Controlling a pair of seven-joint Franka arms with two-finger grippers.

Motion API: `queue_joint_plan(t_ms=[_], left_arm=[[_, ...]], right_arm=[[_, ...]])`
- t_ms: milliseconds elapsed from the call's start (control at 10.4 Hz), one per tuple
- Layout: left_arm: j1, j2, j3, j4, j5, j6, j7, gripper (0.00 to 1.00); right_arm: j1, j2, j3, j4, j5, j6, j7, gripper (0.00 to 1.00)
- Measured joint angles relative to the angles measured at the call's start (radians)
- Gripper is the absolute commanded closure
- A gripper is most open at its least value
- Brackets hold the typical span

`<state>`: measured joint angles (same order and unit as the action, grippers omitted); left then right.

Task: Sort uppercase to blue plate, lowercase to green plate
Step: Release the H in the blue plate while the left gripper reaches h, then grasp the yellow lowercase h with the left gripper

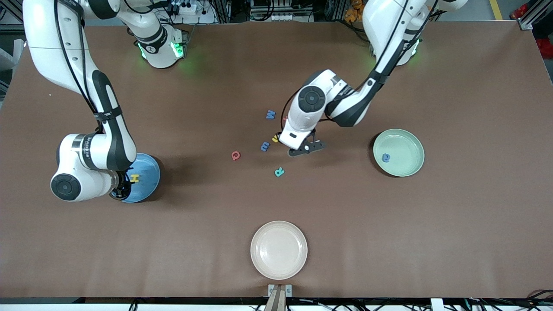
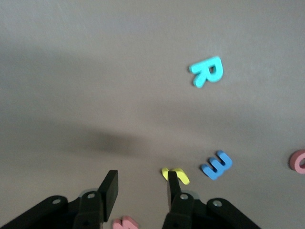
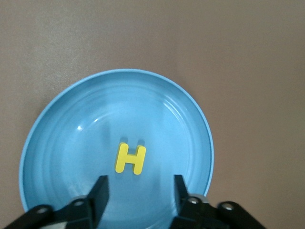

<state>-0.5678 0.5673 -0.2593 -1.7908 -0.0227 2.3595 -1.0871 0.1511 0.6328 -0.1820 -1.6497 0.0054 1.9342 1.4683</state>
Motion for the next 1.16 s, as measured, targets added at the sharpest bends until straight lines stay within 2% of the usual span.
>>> queue_joint_plan(t_ms=[289,579,772,965,1158], left_arm=[[-0.033,0.022,0.004,0.0,0.01,0.014,-0.134,0.5],[-0.055,0.04,0.004,0.002,0.159,0.016,-0.322,0.5],[-0.084,0.071,0.007,0.021,0.168,0.022,-0.362,0.5],[-0.118,0.098,0.022,0.037,0.17,0.024,-0.398,0.5],[-0.126,0.114,0.028,0.041,0.17,0.026,-0.422,0.5]], right_arm=[[0.001,-0.003,0.001,-0.001,-0.01,0.026,-0.012,0.0],[-0.012,-0.006,-0.003,0.031,-0.011,0.055,-0.124,0.0],[-0.027,-0.006,0.0,0.05,-0.009,0.116,-0.241,0.0],[-0.04,-0.006,0.042,0.051,0.025,0.216,-0.306,0.0],[-0.051,-0.006,0.097,0.051,0.049,0.249,-0.309,0.0]])
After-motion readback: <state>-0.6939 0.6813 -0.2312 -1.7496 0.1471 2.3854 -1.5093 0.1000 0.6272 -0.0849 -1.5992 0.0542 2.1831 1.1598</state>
